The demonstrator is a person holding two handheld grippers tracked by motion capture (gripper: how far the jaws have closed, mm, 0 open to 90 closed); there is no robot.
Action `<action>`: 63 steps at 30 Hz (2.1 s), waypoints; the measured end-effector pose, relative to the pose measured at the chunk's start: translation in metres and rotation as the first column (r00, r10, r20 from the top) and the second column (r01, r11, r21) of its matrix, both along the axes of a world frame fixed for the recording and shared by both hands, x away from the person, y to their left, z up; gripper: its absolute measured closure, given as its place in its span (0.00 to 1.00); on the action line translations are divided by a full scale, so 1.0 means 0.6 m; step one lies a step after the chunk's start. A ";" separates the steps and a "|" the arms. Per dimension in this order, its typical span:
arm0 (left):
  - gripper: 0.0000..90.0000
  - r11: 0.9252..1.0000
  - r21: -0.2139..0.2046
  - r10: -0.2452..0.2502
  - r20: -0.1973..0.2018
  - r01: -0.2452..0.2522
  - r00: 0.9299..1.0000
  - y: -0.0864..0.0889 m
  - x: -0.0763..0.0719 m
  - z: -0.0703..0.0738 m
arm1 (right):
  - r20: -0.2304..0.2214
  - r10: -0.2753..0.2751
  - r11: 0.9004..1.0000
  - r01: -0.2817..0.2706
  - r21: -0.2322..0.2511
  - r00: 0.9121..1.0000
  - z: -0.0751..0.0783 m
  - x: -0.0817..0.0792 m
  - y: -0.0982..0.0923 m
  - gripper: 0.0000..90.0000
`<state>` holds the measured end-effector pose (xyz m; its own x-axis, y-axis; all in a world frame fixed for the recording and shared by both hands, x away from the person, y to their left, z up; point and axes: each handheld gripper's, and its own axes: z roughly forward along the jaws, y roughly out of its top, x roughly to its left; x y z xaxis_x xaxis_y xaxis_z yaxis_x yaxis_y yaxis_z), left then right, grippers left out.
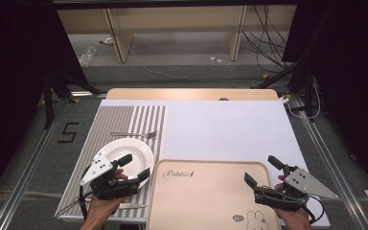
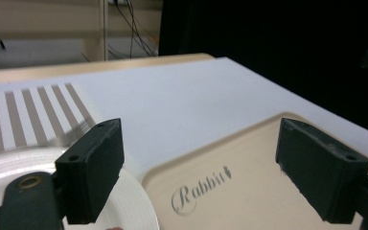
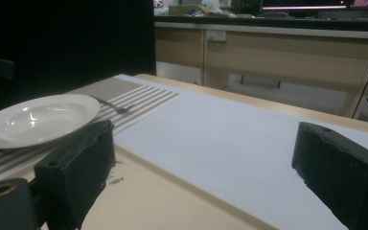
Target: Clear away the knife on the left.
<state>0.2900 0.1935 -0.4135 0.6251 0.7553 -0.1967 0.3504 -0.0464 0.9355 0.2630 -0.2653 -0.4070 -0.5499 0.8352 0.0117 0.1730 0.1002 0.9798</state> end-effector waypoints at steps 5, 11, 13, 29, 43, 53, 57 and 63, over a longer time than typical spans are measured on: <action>0.18 0.999 0.038 -0.025 -0.018 0.026 1.000 0.008 -0.004 0.006 | -0.001 -0.002 1.000 0.002 0.002 1.000 0.000 -0.001 -0.001 0.09; 0.18 0.993 0.101 -0.065 -0.041 0.068 0.997 0.019 -0.005 0.013 | 0.001 0.012 1.000 -0.012 -0.010 1.000 0.000 -0.001 0.002 0.09; 0.18 0.990 0.118 -0.067 -0.051 0.072 0.996 0.025 -0.005 0.015 | 0.002 0.016 1.000 -0.016 -0.010 1.000 0.000 -0.002 0.003 0.09; 0.19 0.953 0.277 -0.083 -0.147 0.121 0.986 0.059 -0.015 0.014 | -0.006 0.024 1.000 -0.024 -0.004 1.000 -0.001 -0.001 0.001 0.10; 0.19 0.878 0.451 -0.049 -0.247 0.160 0.968 0.102 -0.035 0.011 | -0.012 0.028 1.000 -0.028 -0.010 1.000 -0.003 0.000 0.002 0.10; 0.20 0.846 0.503 -0.011 -0.311 0.174 0.950 0.135 -0.041 0.001 | -0.016 0.030 0.999 -0.030 -0.011 0.999 -0.003 0.001 0.002 0.10; 0.20 0.831 0.524 0.001 -0.342 0.190 0.940 0.142 -0.038 -0.009 | -0.017 0.032 0.999 -0.033 -0.012 0.999 -0.003 0.001 0.002 0.10; 0.21 0.808 0.553 0.031 -0.383 0.202 0.923 0.154 -0.031 -0.025 | -0.019 0.035 0.999 -0.036 -0.014 0.999 -0.003 0.002 0.002 0.10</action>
